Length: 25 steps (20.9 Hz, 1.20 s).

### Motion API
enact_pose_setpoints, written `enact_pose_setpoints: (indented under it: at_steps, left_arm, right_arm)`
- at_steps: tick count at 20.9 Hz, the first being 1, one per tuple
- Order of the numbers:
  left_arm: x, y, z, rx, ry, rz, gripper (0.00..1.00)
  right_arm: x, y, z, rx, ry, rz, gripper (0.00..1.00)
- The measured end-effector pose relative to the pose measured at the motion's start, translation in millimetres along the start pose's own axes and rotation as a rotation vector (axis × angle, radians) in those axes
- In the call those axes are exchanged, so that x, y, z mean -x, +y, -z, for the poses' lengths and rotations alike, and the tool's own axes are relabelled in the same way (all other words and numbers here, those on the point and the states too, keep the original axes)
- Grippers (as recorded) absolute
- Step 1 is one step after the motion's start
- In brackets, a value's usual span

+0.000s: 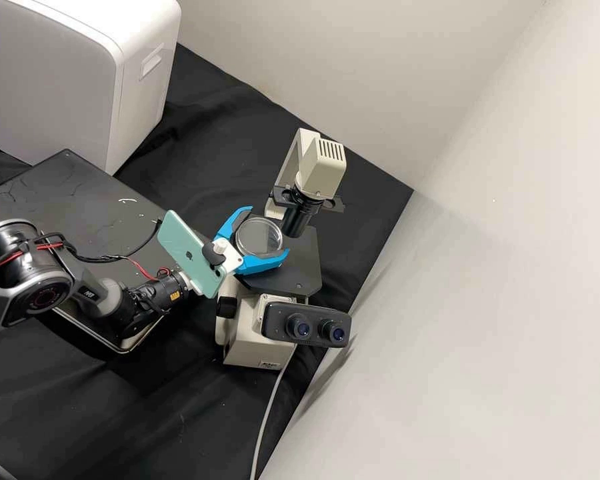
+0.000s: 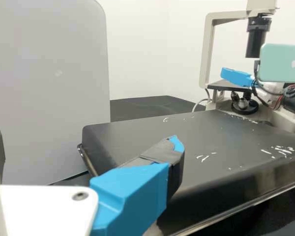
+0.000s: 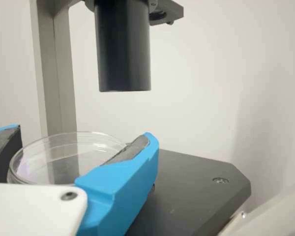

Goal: Place the petri dish on the microscope

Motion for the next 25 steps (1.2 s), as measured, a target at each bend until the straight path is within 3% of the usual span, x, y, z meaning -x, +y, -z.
enact_pose_setpoints:
  at_steps: [7, 15, 17, 18, 25]
  left_arm:
    - [-0.6, -1.7, -0.2, -0.001, 0.002, 0.008, 1.0]
    - [-0.6, -1.7, -0.2, -0.001, 0.002, 0.008, 1.0]
    - [-0.6, -1.7, -0.2, -0.001, 0.002, 0.008, 1.0]
    - [-0.6, -1.7, -0.2, -0.001, 0.002, 0.008, 1.0]
    - [-0.6, -1.7, -0.2, -0.001, 0.002, 0.008, 1.0]
  right_arm:
    - [-6.8, -3.5, -5.5, 0.032, 0.01, -0.022, 0.0]
    - [-8.9, -5.7, -8.2, 0.042, 0.024, -0.034, 0.0]
    - [-9.3, -6.1, -8.6, 0.059, 0.033, -0.042, 0.0]
    - [-10.2, -6.0, -8.6, 0.061, 0.035, -0.045, 1.0]
    - [-10.7, -7.2, -9.8, 0.059, 0.032, -0.048, 1.0]
